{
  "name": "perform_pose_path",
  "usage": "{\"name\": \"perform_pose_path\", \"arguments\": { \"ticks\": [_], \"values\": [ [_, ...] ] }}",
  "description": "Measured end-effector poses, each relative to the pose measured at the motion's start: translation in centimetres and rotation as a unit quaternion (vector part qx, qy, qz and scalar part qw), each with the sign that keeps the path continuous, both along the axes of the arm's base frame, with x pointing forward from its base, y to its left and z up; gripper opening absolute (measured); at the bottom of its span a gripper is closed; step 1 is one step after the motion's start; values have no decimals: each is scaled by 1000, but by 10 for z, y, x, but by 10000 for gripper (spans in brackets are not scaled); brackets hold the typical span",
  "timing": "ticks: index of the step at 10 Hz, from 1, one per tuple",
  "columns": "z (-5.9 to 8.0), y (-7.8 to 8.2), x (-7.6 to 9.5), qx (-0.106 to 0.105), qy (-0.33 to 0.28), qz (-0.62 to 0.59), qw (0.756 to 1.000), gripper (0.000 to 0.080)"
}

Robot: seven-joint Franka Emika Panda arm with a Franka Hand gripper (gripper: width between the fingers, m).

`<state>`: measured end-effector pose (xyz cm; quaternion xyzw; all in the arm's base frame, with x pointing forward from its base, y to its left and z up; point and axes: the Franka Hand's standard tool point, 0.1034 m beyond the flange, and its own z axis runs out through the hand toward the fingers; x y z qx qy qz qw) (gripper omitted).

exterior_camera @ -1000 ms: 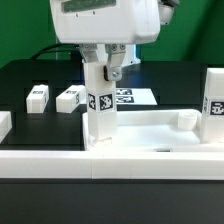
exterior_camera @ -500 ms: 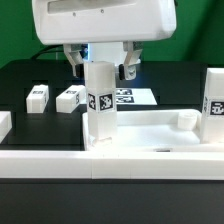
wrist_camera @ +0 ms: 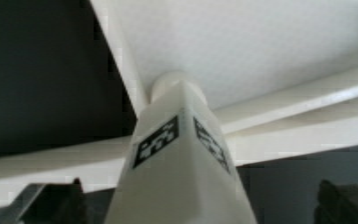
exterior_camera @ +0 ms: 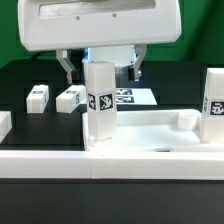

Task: Assemble desk

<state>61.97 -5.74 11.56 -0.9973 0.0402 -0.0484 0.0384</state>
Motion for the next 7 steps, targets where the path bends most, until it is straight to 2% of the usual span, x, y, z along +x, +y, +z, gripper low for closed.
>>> {"name": "perform_pose_path", "arguments": {
  "ticks": [5,6,7],
  "values": [
    [0,-3,0,-20,-10,161,987,647],
    [-1,-3,-1,-21,-11,173,985,506],
    [-1,-3,-1,-20,-11,170,985,506]
  ]
}}
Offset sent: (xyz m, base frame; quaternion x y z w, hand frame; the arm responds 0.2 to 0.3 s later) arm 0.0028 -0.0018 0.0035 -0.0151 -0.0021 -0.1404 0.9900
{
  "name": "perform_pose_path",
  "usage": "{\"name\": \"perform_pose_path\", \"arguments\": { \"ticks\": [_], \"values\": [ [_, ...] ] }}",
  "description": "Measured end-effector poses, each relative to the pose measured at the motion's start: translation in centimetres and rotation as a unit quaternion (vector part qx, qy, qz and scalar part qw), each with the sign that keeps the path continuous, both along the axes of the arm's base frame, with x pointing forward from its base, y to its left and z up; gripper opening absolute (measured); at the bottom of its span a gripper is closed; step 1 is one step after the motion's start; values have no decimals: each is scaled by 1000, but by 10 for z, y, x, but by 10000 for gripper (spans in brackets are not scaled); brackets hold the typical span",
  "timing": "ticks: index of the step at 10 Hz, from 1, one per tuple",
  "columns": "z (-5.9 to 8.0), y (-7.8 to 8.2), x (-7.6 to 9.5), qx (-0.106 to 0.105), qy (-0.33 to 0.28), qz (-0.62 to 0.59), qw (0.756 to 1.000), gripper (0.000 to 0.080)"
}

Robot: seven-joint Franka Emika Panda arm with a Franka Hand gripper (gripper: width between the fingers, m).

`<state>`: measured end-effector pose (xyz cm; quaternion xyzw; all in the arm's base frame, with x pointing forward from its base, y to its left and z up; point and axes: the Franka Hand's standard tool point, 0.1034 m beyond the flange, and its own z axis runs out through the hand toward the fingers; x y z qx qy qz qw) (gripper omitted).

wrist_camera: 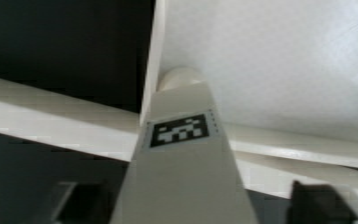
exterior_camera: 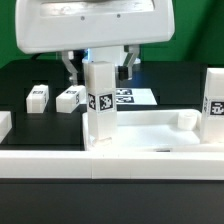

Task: Assemble desk

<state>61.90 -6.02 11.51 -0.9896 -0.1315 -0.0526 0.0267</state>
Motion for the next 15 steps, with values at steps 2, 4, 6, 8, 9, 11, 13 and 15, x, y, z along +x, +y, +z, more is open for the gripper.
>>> {"name": "perform_pose_path", "arguments": {
  "ticks": [2,4,6,8,9,11,13,15],
  "values": [
    [0,0,0,0,0,0,1000,315],
    [0,0,0,3,1,-16,1000,288],
    [0,0,0,10,4,-75,997,288],
    [0,-1,0,22,11,-178,984,288],
    [0,-1,0,27,14,-217,976,288],
    [-1,-1,-1,34,19,-293,955,289],
    [-1,0,0,42,14,-383,923,289],
    [-2,0,0,55,23,-495,867,290]
  ]
}}
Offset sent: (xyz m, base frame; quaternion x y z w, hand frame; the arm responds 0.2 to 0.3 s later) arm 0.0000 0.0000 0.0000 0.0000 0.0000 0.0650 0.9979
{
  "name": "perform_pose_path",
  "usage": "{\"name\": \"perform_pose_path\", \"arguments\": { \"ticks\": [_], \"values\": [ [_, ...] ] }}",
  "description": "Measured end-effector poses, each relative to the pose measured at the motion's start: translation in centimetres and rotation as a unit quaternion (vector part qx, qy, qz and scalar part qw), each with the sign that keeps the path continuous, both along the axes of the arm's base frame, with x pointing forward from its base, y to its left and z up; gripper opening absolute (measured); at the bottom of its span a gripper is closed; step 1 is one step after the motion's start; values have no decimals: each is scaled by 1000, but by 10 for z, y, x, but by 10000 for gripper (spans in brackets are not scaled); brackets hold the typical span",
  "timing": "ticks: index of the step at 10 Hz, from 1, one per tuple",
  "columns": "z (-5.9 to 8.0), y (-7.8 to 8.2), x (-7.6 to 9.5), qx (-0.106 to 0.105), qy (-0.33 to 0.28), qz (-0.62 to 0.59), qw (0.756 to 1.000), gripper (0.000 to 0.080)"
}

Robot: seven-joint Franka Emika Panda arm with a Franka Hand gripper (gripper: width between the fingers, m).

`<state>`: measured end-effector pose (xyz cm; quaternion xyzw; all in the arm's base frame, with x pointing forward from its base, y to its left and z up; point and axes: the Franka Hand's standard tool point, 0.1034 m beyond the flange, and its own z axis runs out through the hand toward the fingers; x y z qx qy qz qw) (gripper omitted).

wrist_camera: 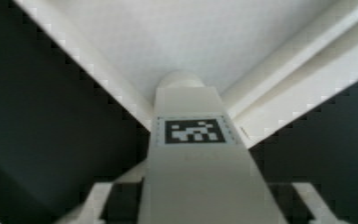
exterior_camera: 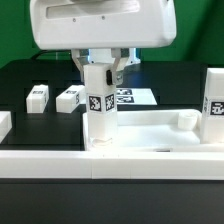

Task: Assemble desk

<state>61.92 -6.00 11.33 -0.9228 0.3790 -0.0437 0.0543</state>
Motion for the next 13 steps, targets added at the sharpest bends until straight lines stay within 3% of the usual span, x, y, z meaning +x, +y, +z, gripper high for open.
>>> {"name": "perform_pose_path", "arguments": {
  "ticks": [5,7,8,9,10,13],
  "values": [
    [-1,-3,0,37,11,-190,981,290],
    [-1,-3,0,38,11,-194,980,290],
    [-1,-2,0,36,11,-173,984,394],
    [0,-1,0,30,9,-137,990,394],
    [0,1,1,24,6,-78,997,595],
    [2,4,3,8,-6,60,998,639]
  ]
}}
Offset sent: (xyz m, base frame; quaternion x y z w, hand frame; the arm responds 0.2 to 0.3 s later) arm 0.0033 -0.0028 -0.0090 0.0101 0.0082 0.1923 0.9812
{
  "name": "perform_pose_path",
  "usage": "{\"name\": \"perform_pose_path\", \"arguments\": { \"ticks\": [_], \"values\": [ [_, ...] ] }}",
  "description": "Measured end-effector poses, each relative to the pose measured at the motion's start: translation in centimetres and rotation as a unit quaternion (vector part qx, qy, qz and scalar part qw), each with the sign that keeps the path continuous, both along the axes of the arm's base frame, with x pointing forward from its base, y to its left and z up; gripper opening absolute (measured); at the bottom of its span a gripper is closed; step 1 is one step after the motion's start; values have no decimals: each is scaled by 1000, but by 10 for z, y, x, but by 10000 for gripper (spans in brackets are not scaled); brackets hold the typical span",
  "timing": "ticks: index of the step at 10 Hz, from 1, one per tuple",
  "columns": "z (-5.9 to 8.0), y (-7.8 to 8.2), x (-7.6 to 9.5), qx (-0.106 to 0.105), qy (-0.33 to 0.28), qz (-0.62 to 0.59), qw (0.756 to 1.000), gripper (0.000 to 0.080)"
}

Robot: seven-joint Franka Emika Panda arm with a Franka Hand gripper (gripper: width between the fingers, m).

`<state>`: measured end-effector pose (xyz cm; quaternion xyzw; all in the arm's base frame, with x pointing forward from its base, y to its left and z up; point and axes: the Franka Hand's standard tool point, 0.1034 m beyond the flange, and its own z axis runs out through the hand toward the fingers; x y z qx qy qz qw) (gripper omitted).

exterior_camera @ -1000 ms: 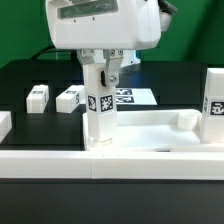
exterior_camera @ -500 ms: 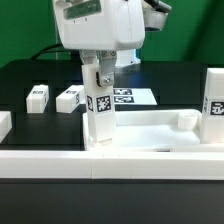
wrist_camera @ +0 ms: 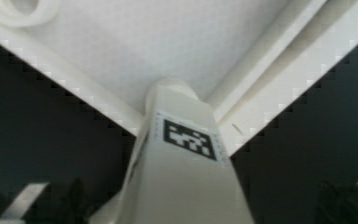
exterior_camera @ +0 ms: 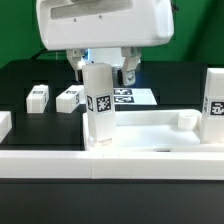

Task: Assemble desk

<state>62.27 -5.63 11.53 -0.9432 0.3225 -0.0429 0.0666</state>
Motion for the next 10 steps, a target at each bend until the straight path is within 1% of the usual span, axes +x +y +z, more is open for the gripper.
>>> {"name": "perform_pose_path", "arguments": {
  "ticks": [2,3,5,7,8,9,10],
  "values": [
    [-2,-7,-1,-12,-8,88,996,648],
    [-2,-9,0,-19,-13,138,990,648],
    [-4,-11,0,-32,-23,246,969,648],
    [-3,-10,2,-43,-32,324,944,648],
    [-3,-10,2,-47,-34,348,936,611],
    [-3,-11,2,-47,-35,352,934,611],
    [-3,-10,2,-47,-35,352,934,461]
  ]
}}
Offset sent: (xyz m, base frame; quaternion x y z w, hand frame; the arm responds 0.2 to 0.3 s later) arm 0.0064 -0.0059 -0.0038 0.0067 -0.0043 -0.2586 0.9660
